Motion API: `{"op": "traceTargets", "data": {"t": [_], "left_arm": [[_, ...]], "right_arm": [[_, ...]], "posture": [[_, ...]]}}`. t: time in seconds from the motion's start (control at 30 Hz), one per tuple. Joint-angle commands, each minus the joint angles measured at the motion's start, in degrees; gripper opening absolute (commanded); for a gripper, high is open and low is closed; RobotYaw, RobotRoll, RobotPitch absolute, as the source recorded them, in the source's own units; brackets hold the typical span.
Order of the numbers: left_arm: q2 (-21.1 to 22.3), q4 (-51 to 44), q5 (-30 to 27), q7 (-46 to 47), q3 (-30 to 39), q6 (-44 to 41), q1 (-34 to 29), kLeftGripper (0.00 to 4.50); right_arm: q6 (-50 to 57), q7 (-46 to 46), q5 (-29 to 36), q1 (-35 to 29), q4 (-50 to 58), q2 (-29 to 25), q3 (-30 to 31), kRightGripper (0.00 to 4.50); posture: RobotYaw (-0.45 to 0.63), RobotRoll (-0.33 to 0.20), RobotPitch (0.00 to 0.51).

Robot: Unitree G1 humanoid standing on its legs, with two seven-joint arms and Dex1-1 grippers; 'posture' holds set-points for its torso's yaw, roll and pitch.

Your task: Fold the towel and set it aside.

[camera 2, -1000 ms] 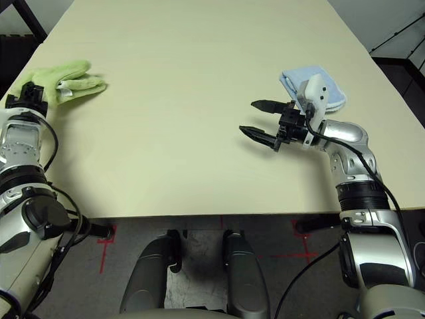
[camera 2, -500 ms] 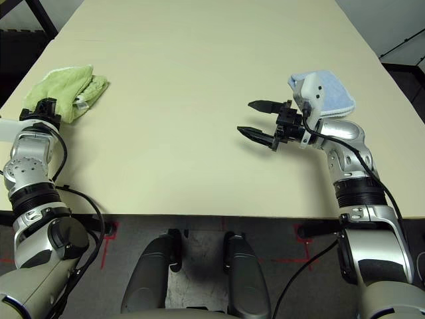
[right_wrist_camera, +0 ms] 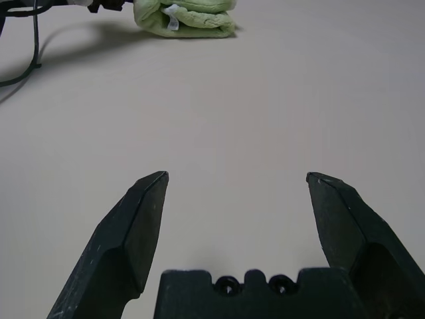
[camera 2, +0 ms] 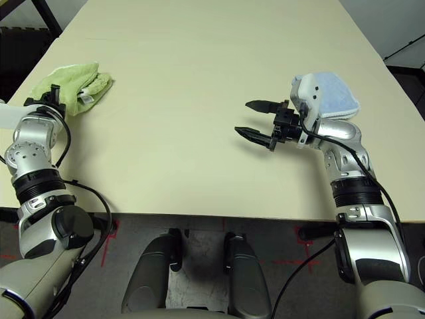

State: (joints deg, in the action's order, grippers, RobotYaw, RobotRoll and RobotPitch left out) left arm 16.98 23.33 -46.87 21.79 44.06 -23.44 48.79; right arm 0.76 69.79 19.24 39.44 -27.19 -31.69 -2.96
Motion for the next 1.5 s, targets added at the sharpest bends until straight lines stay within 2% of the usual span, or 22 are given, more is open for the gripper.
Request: {"op": "traceTargets", "data": {"t": [0.03, 0.17, 0.23, 0.3, 0.4, 0.47, 0.53, 0.67, 0.73, 0.8, 0.9, 1.07, 1.13, 1.2, 1.3, 1.5], "left_arm": [[-0.11, -3.25, 0.16, 5.91, -0.35, -3.29, -1.32, 0.76], [1.55, -7.47, -1.0, 11.6, -1.56, -14.41, -3.98, 2.14], [3.71, -8.29, -3.42, 15.98, -1.36, -26.52, -4.72, 2.84], [7.76, -9.12, -4.65, 16.66, -2.91, -39.66, -5.23, 3.5], [14.77, -13.56, -9.41, 5.79, -6.48, -50.99, -6.36, 4.48], [20.34, -15.39, -11.85, -1.84, -9.68, -58.1, -6.58, 4.48], [26.23, -17.5, -13.04, -10.87, -14.2, -61.78, -7.16, 4.48], [35.93, -20.38, -8.53, -32.99, -25.11, -52.36, -8.04, 4.48], [39.08, -21.4, -0.47, -43.52, -32.02, -39.31, -9.71, 4.48], [39.78, -19.78, 7.19, -51.36, -37.3, -26.94, -10.66, 4.48], [35.54, -12.44, 14.99, -54.69, -40.51, -14.26, -8.59, 4.48], [26.69, 1.14, 23.89, -55.24, -40.82, 4.54, -4.43, 4.48], [24.49, 4.58, 26.19, -56.23, -40.5, 10.46, -3.73, 4.48], [20.37, 9.84, 27.31, -55.83, -39.08, 18.65, -2.52, 4.48], [15.85, 16.9, 28.92, -52.74, -36.59, 28.48, -0.95, 4.48], [13.41, 28.61, 33.61, -47.81, -35.3, 37.75, 2.19, 4.48]], "right_arm": [[-0.78, 0.47, -0.55, 0.13, -1.04, 0.27, 0.49, 4.5], [-1.03, 0.52, -0.72, 0.29, -1.2, 0.64, 0.56, 4.5], [-1.03, 0.59, -0.73, 0.22, -1.08, 0.74, 0.55, 4.5], [-1.03, 0.6, -0.76, 0.27, -1.1, 0.83, 0.57, 4.5], [-1.25, 0.78, -0.84, 0.52, -1.62, 0.82, 0.54, 4.5], [-1.41, 0.86, -0.9, 0.8, -2.03, 0.84, 0.55, 4.5], [-1.6, 0.87, -0.98, 1.25, -2.57, 0.98, 0.61, 4.5], [-2.67, -0.21, -1.19, 2.3, -4.04, 1.59, 0.22, 4.5], [-2.66, -1.36, -1.45, 2.56, -4.63, 1.94, 0.09, 4.5], [-0.83, -4.78, -1.43, 2.41, -4.73, 2.8, -0.49, 4.5], [1.78, -14.96, -2.34, 2.15, -5.27, 5.02, -2.29, 4.5], [-0.75, -36.24, -3.05, 3.88, -8.43, 10.08, -9.04, 4.5], [-2.74, -40.42, -3.81, 4.37, -9.68, 10.57, -10.15, 4.5], [-6.86, -46.6, -5.03, 5.44, -13.21, 10.53, -11.87, 4.5], [-12.47, -50.7, -6.43, 6.68, -17.92, 10.24, -12.9, 4.5], [-20.2, -55.44, -9.27, 8.58, -26.12, 9.82, -12.37, 4.5]], "posture": [[0.02, 0.0, 0.19], [0.02, 0.0, 0.192], [0.02, 0.0, 0.191], [0.02, 0.0, 0.194], [0.03, 0.0, 0.191], [0.03, 0.0, 0.192], [0.04, 0.0, 0.192], [0.05, 0.0, 0.192], [0.05, 0.0, 0.19], [0.04, 0.0, 0.188], [0.03, 0.0, 0.185], [0.01, 0.0, 0.182], [0.01, 0.0, 0.179], [0.0, 0.0, 0.176], [-0.01, 0.0, 0.174], [-0.03, 0.0, 0.173]]}}
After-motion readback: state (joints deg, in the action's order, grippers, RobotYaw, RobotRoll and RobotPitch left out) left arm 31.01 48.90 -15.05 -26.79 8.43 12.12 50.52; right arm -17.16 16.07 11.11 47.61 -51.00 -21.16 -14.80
